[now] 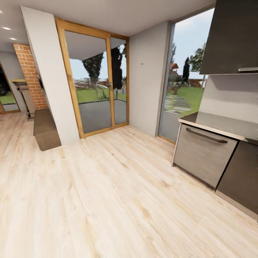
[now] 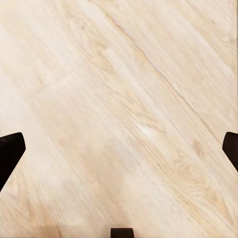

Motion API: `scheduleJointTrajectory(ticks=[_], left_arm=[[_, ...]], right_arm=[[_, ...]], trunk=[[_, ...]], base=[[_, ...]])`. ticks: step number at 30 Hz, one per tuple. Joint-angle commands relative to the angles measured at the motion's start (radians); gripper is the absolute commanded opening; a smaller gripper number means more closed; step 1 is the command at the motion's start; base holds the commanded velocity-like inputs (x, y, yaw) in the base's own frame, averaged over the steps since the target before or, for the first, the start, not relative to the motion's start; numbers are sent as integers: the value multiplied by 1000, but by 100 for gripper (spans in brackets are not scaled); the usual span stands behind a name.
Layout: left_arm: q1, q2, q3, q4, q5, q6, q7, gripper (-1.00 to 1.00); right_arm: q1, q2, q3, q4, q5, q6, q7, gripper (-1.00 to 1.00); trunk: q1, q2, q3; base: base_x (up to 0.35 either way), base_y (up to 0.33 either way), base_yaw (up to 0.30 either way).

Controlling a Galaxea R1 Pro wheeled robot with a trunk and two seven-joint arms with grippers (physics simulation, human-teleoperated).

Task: Pick up the poster from the kitchen countertop and hang it on one of the wall nails in the kitchen.

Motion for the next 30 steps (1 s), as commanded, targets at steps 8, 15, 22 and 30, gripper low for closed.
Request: scheduleJointTrajectory(ticks=[8, 15, 22, 30], left_arm=[[0, 0, 1, -2, -1, 0, 0, 100], [0, 0, 1, -2, -1, 0, 0, 100], [0, 0, 1, -2, -1, 0, 0, 100], [0, 0, 1, -2, -1, 1, 1, 100]], right_arm=[[-1, 0, 0, 1, 1, -3, 0, 100], [-1, 0, 0, 1, 1, -3, 0, 100], [-1, 0, 0, 1, 1, -2, 0, 100], [-1, 0, 0, 1, 1, -3, 0, 100]], trunk=[[0, 0, -1], [0, 0, -1], [0, 0, -1], [0, 0, -2]], base=[[0, 0, -230], [0, 0, -293], [0, 0, -298], [65, 0, -224]])
